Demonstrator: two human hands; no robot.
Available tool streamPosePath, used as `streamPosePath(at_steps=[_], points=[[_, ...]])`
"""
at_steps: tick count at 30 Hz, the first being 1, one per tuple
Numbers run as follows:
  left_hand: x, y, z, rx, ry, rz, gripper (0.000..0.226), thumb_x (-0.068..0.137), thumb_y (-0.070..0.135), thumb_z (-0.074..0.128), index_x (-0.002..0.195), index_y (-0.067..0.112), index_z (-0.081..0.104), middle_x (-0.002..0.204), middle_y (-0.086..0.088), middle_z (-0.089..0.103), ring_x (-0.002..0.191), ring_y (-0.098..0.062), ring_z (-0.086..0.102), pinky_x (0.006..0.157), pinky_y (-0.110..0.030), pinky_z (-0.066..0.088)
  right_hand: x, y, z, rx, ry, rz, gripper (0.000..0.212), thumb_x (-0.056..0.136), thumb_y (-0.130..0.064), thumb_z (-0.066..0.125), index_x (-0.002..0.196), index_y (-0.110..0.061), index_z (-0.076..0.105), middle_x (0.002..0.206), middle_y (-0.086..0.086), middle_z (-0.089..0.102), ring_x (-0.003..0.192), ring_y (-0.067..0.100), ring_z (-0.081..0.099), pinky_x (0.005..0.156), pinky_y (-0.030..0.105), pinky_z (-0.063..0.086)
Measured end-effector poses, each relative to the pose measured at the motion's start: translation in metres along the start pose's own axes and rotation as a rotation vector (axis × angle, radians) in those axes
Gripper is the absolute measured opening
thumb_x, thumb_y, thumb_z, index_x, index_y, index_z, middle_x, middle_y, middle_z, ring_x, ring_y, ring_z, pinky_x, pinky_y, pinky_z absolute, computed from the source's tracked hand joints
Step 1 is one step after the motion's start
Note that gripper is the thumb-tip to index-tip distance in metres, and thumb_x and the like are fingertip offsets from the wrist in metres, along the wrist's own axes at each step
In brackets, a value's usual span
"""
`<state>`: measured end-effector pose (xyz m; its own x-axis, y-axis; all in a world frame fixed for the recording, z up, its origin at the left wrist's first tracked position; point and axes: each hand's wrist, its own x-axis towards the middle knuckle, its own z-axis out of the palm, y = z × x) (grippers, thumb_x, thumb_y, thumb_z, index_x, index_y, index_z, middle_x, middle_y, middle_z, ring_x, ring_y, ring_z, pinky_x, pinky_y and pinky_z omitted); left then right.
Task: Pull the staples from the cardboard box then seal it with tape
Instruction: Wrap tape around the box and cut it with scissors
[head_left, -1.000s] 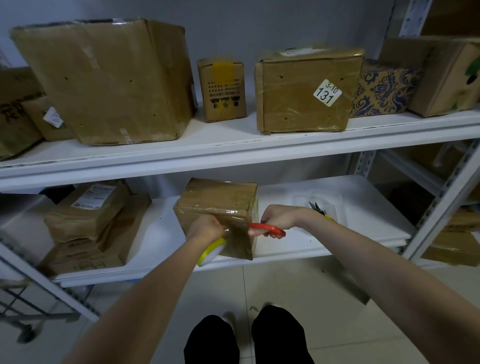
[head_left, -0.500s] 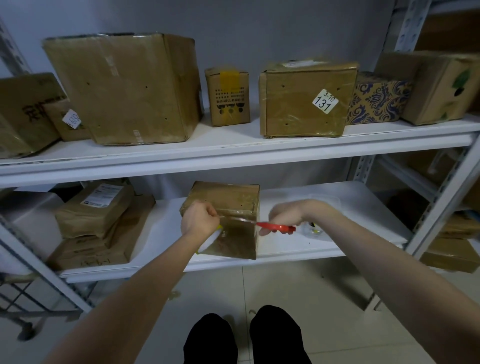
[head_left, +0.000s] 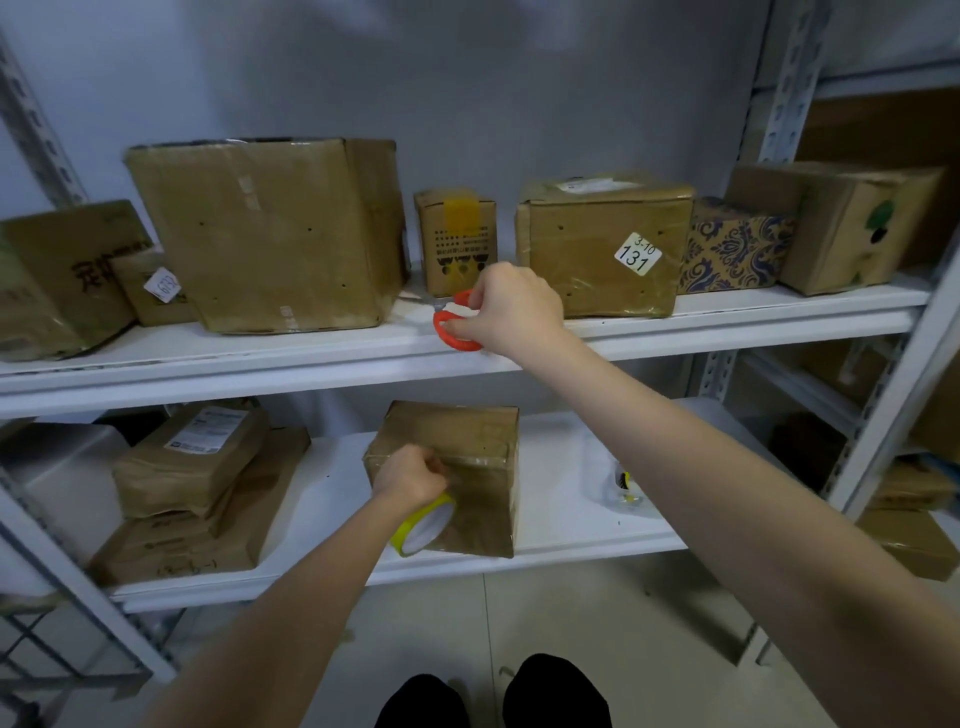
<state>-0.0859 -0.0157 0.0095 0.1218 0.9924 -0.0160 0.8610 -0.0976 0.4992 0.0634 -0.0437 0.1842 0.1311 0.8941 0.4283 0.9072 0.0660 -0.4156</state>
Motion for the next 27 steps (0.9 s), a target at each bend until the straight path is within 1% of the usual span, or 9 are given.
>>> streamPosePath(at_steps=[4,6,9,11,12,14,18,23,27], points=[[0.003,-0.005,-0.003,-0.015,-0.029,0.010,0.009,0.077,0.017,0.061,0.074,0.023,0.067,0.091,-0.003,0.071,0.092,-0.022,0.064,0.069,-0.023,0.044,0.024,-0.010,0.017,-0.050,-0.048,0.028,0.030,0.084,-0.042,0.068,0.098,-0.016,0.064,0.086,0.000,0.064,0.081,0.020,0.061,0.062,0.029,0.049],[0.002,-0.006,-0.004,-0.026,-0.027,0.018,0.011,0.077,0.016,0.061,0.078,0.023,0.070,0.094,-0.001,0.071,0.094,-0.021,0.063,0.070,-0.022,0.043,0.025,-0.007,0.024,-0.087,0.036,-0.005,0.021,0.090,-0.031,0.062,0.105,-0.016,0.064,0.095,0.001,0.064,0.088,0.020,0.061,0.066,0.031,0.050],[0.002,-0.006,-0.004,-0.039,-0.023,0.022,0.008,0.078,0.018,0.062,0.074,0.022,0.068,0.094,-0.003,0.071,0.092,-0.022,0.063,0.069,-0.023,0.042,-0.001,0.005,0.042,-0.014,0.314,-0.426,0.016,0.090,-0.022,0.054,0.098,-0.017,0.067,0.095,-0.002,0.068,0.089,0.016,0.062,0.065,0.028,0.050],[0.004,-0.008,-0.002,-0.041,-0.003,0.019,0.014,0.077,0.021,0.062,0.063,0.020,0.058,0.086,-0.008,0.071,0.087,-0.026,0.064,0.063,-0.025,0.040,-0.024,0.015,0.062,-0.016,0.226,-0.673,0.015,0.086,-0.022,0.053,0.091,-0.017,0.067,0.086,-0.001,0.070,0.079,0.020,0.065,0.059,0.032,0.051],[0.005,-0.008,-0.001,-0.038,0.006,0.023,0.016,0.076,0.022,0.062,0.062,0.019,0.056,0.082,-0.009,0.070,0.085,-0.028,0.065,0.061,-0.026,0.039,-0.033,0.022,0.073,-0.074,0.114,-0.700,0.016,0.085,-0.023,0.052,0.090,-0.017,0.066,0.084,0.000,0.070,0.078,0.023,0.066,0.058,0.035,0.051],[0.004,-0.007,-0.001,-0.039,0.023,0.031,0.012,0.077,0.022,0.062,0.066,0.020,0.058,0.085,-0.008,0.070,0.088,-0.028,0.064,0.062,-0.026,0.039,-0.044,0.037,0.098,-0.243,-0.129,-0.595,0.019,0.087,-0.026,0.050,0.095,-0.016,0.063,0.093,0.003,0.069,0.087,0.028,0.065,0.064,0.036,0.051],[-0.007,-0.007,-0.006,-0.061,0.179,-0.027,0.010,0.077,0.016,0.060,0.076,0.022,0.069,0.094,0.004,0.070,0.094,-0.020,0.062,0.068,-0.022,0.039,-0.055,0.069,0.134,-0.434,-0.401,-0.361,0.038,0.087,-0.037,0.057,0.119,-0.017,0.056,0.117,0.007,0.057,0.110,0.030,0.056,0.079,0.036,0.048],[-0.008,-0.021,-0.012,-0.174,0.202,-0.081,0.016,0.080,0.016,0.064,0.066,0.023,0.062,0.094,0.000,0.070,0.096,-0.021,0.061,0.073,-0.022,0.041,-0.060,0.081,0.153,-0.402,-0.307,-0.358,0.028,0.090,-0.029,0.060,0.115,-0.017,0.059,0.117,0.002,0.054,0.115,0.024,0.050,0.077,0.033,0.046],[-0.009,-0.031,-0.012,-0.241,0.171,-0.085,0.029,0.077,0.015,0.069,0.055,0.025,0.055,0.080,0.000,0.068,0.089,-0.020,0.063,0.075,-0.023,0.044,-0.054,0.091,0.155,-0.328,-0.308,-0.302,0.021,0.089,-0.024,0.063,0.108,-0.016,0.065,0.112,0.000,0.059,0.110,0.024,0.054,0.077,0.034,0.049]])
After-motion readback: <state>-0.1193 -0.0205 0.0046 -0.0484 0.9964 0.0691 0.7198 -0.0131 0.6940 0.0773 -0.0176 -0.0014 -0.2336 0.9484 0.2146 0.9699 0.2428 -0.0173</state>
